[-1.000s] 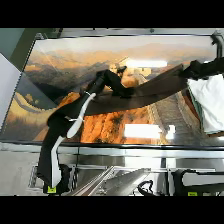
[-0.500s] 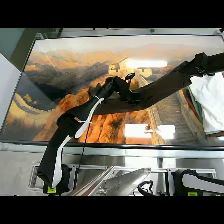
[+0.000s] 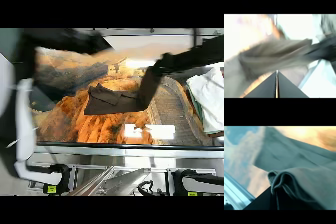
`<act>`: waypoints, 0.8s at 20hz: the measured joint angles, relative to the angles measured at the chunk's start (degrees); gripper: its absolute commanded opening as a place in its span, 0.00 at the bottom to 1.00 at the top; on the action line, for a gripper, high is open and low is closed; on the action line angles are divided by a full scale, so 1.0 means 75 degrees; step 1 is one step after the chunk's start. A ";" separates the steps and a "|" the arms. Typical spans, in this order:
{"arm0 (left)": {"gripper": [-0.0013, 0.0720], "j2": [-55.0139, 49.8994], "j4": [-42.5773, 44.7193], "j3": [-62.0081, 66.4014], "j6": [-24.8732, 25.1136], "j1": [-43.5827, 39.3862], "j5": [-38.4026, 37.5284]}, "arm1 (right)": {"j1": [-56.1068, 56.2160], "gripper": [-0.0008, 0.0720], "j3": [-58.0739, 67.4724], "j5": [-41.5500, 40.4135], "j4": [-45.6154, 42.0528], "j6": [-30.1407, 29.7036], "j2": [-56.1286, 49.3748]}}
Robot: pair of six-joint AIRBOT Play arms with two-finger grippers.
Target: Fold the shirts.
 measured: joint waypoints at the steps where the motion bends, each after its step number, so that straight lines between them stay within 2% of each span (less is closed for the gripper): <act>1: 0.04 0.0560 -0.0003 0.0000 0.0085 0.0425 0.0099 | 0.0650 0.04 0.0000 0.0571 0.0006 0.0035 -0.0248; 3: 0.04 0.1448 -0.0012 -0.0009 0.0233 0.1186 0.0280 | 0.1883 0.04 0.0000 0.1862 0.0006 0.0090 -0.0889; 4: 0.04 0.1824 -0.0012 -0.0058 0.0315 0.1536 0.0332 | 0.2463 0.12 -0.0003 0.2559 0.0009 0.0143 -0.1282; 5: 0.04 0.2197 -0.0012 -0.0198 0.0414 0.1868 0.0402 | 0.3045 0.54 -0.0006 0.3311 0.0015 0.0143 -0.1734; 6: 0.04 0.2521 -0.0012 -0.0382 0.0501 0.2136 0.0460 | 0.3532 0.84 -0.0006 0.3978 0.0038 0.0169 -0.2136; 8: 0.04 0.3092 -0.0009 -0.0947 0.0723 0.2620 0.0449 | 0.4249 0.86 -0.0006 0.5164 0.0032 0.0437 -0.2952; 10: 0.04 0.3520 -0.0012 -0.1539 0.0930 0.2952 0.0411 | 0.4415 0.86 0.0003 0.5651 0.0000 0.0662 -0.3316; 12: 0.04 0.3835 -0.0009 -0.2081 0.1102 0.3197 0.0283 | 0.4001 0.86 0.0003 0.5421 -0.0050 0.0778 -0.3220; 15: 0.04 0.4007 -0.0017 -0.2576 0.1236 0.3378 0.0198 | 0.2804 0.87 0.0015 0.4421 -0.0402 0.0871 -0.2541; 16: 0.04 0.4010 -0.0044 -0.2655 0.1262 0.3407 0.0152 | 0.2328 0.93 0.0012 0.3963 -0.0609 0.0944 -0.2299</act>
